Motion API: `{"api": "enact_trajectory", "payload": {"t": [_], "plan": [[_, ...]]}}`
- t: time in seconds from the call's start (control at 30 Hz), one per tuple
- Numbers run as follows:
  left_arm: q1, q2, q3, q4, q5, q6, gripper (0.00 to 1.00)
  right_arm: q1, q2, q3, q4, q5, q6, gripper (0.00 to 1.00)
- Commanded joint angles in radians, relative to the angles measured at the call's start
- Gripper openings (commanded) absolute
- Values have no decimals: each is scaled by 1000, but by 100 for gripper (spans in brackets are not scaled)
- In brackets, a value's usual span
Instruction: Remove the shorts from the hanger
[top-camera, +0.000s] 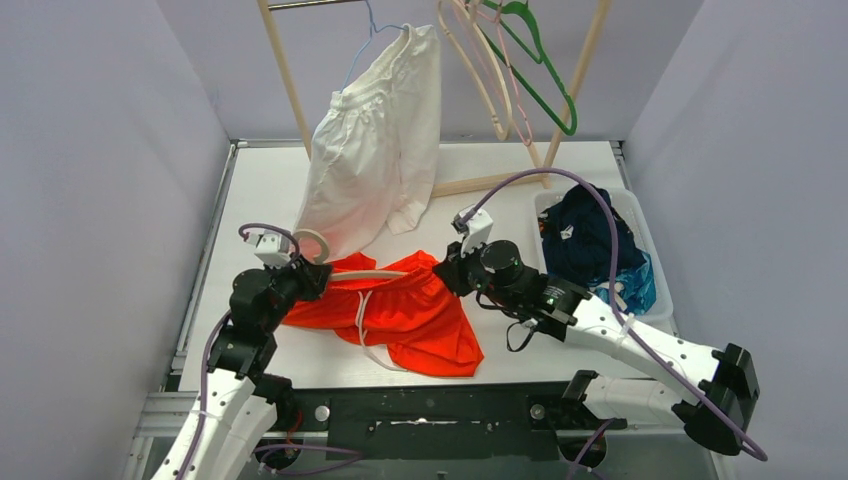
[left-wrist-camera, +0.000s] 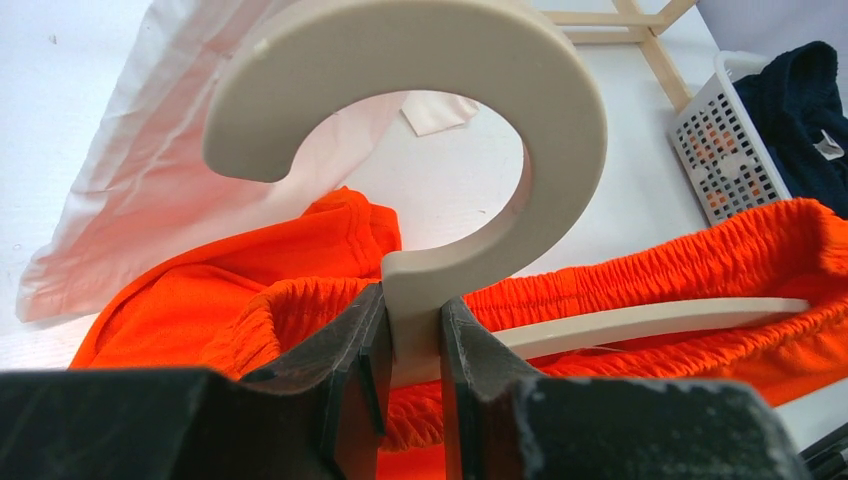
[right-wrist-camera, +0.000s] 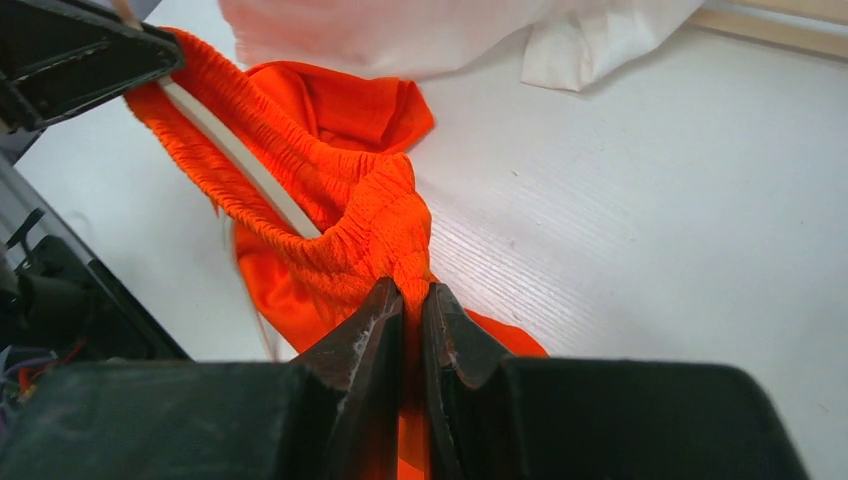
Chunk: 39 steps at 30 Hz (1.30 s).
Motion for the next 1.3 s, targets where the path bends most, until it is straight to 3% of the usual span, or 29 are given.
{"api": "enact_trajectory", "payload": {"t": [0.0, 0.17, 0.4, 0.93, 1.1, 1.27], "plan": [[3, -18, 56, 26, -50, 10, 0, -16, -54, -4, 52, -64, -60, 1], [5, -28, 66, 12, -76, 10, 0, -17, -44, -21, 16, -120, -112, 0], [12, -78, 61, 9, -126, 8, 0, -33, 17, -13, -112, -12, -136, 0], [19, -88, 61, 12, -119, 7, 0, -34, 59, -54, -45, -70, -170, 0], [27, -119, 76, -15, -177, 5, 0, -36, 74, -93, -32, 65, -190, 0], [29, -161, 42, 28, -150, -1, 0, -37, 85, -80, -43, 38, -190, 0]]}}
